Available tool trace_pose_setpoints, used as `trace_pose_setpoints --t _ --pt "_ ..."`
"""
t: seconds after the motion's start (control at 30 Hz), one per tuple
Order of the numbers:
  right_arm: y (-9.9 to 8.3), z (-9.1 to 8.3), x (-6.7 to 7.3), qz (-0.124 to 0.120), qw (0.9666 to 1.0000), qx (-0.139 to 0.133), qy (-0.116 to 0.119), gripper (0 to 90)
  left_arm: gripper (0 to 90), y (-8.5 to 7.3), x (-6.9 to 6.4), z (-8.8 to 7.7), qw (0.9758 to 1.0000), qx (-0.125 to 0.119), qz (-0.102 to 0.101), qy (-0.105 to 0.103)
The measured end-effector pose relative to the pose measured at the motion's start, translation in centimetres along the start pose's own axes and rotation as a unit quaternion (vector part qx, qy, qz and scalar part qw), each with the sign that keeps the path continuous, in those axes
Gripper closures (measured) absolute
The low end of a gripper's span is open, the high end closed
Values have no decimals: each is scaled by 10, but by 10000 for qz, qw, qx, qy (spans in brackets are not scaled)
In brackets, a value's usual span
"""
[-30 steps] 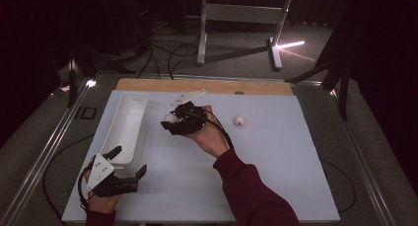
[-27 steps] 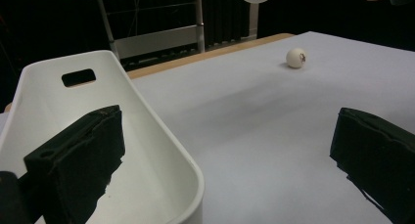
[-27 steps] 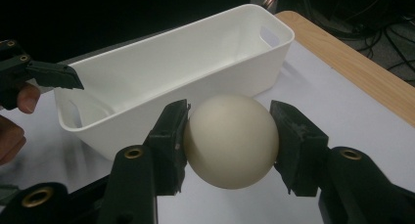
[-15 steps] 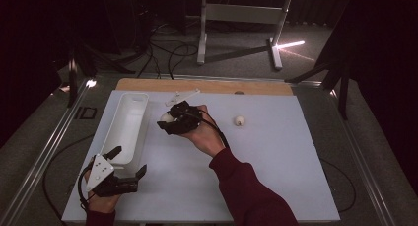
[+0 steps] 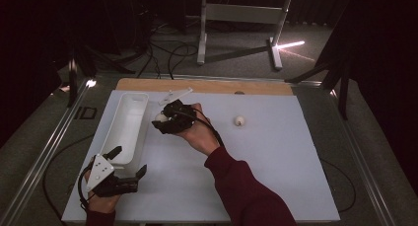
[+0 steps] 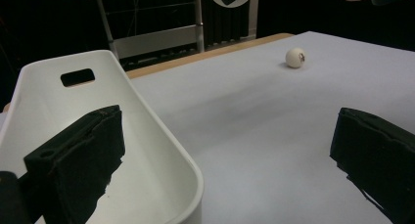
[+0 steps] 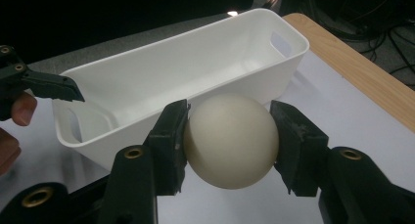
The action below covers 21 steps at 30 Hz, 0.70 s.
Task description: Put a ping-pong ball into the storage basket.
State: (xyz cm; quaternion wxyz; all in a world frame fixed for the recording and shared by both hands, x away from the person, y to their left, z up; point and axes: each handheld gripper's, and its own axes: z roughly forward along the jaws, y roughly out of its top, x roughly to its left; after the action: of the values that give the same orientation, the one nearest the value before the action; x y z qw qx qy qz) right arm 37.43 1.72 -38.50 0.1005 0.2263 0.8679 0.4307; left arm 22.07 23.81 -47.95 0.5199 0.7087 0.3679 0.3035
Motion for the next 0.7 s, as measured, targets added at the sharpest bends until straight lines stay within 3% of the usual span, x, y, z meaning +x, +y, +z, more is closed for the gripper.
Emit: trace_pose_setpoints --t 0.7 --pt "9 11 7 -16 9998 -93 149 500 2 0 0 0 10000 -14 -13 0"
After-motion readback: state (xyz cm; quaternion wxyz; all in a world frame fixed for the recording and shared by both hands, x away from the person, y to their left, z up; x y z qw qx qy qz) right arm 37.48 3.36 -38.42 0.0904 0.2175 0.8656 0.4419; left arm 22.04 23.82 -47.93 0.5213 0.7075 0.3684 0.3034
